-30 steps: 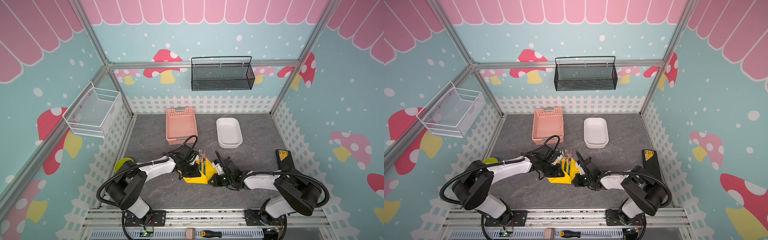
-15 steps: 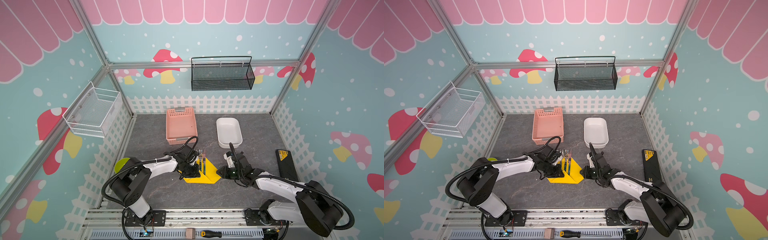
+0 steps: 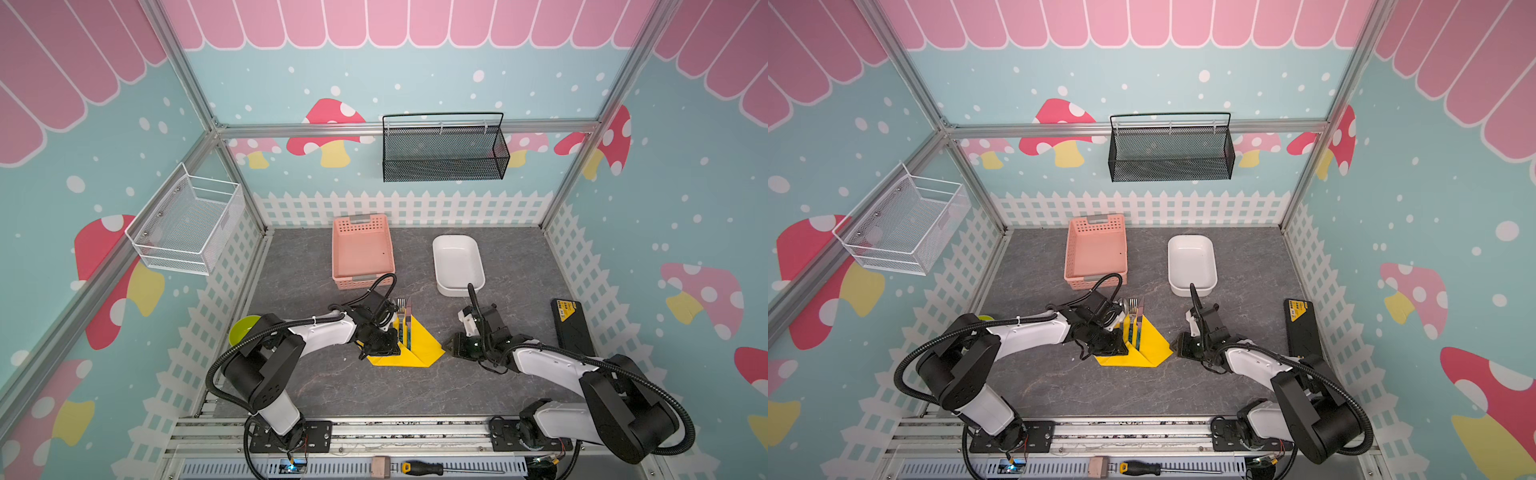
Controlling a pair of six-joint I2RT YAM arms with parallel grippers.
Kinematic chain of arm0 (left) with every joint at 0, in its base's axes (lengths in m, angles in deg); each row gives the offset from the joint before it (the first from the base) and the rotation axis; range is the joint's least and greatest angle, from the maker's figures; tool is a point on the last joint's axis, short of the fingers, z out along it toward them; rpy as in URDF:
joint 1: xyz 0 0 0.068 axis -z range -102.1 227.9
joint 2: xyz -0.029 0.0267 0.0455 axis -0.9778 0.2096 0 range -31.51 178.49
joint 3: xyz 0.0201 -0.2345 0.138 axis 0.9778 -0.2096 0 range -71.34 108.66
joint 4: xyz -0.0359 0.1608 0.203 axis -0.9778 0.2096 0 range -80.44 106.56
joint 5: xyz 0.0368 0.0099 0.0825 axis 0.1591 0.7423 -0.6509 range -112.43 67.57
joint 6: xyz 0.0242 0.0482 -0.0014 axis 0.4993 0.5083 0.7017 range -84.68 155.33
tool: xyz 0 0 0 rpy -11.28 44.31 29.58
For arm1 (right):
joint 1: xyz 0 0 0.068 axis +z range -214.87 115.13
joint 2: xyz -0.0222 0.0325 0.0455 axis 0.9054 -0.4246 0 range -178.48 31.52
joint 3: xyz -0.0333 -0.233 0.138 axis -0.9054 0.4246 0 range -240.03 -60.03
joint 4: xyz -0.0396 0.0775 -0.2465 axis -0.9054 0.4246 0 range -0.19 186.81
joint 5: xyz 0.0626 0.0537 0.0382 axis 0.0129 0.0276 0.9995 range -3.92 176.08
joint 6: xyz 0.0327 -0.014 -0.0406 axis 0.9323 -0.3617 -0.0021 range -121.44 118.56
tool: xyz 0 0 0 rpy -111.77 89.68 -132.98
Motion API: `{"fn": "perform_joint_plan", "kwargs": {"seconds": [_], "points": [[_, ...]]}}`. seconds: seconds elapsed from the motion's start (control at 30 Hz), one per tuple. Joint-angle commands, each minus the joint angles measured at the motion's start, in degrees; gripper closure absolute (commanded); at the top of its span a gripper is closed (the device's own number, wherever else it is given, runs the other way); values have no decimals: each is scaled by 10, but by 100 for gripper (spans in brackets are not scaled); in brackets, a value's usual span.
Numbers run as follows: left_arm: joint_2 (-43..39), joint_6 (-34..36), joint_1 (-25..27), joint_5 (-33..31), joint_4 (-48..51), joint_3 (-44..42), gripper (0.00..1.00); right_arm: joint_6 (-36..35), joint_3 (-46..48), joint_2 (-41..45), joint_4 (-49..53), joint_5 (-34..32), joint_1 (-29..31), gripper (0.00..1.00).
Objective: Place the utensils on the paper napkin and roll it up
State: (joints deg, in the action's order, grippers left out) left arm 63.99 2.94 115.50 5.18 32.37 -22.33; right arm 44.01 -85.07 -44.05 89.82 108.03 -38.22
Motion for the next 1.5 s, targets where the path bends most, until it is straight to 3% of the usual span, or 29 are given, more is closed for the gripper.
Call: {"fn": "perform_joint_plan", "kwargs": {"seconds": [0.0,0.37,0.7,0.93,1.23,1.37,1.47], "points": [[10,-2,2,-8,-4,11,85,-19,-5,-25,12,26,-1,60],[9,-3,2,-8,-4,10,84,20,13,-69,-94,158,0,62],[9,-2,2,-9,-5,7,84,99,65,-66,-204,202,-1,62],[8,-1,3,-8,-5,9,84,113,68,-61,-222,170,-1,62],[7,-1,3,-8,-5,8,84,85,41,-25,-152,108,-2,65],[8,1,2,-6,-5,10,85,74,27,-22,-137,103,-1,73],[9,0,2,-3,-7,10,85,62,10,-32,-128,109,-1,87]]}}
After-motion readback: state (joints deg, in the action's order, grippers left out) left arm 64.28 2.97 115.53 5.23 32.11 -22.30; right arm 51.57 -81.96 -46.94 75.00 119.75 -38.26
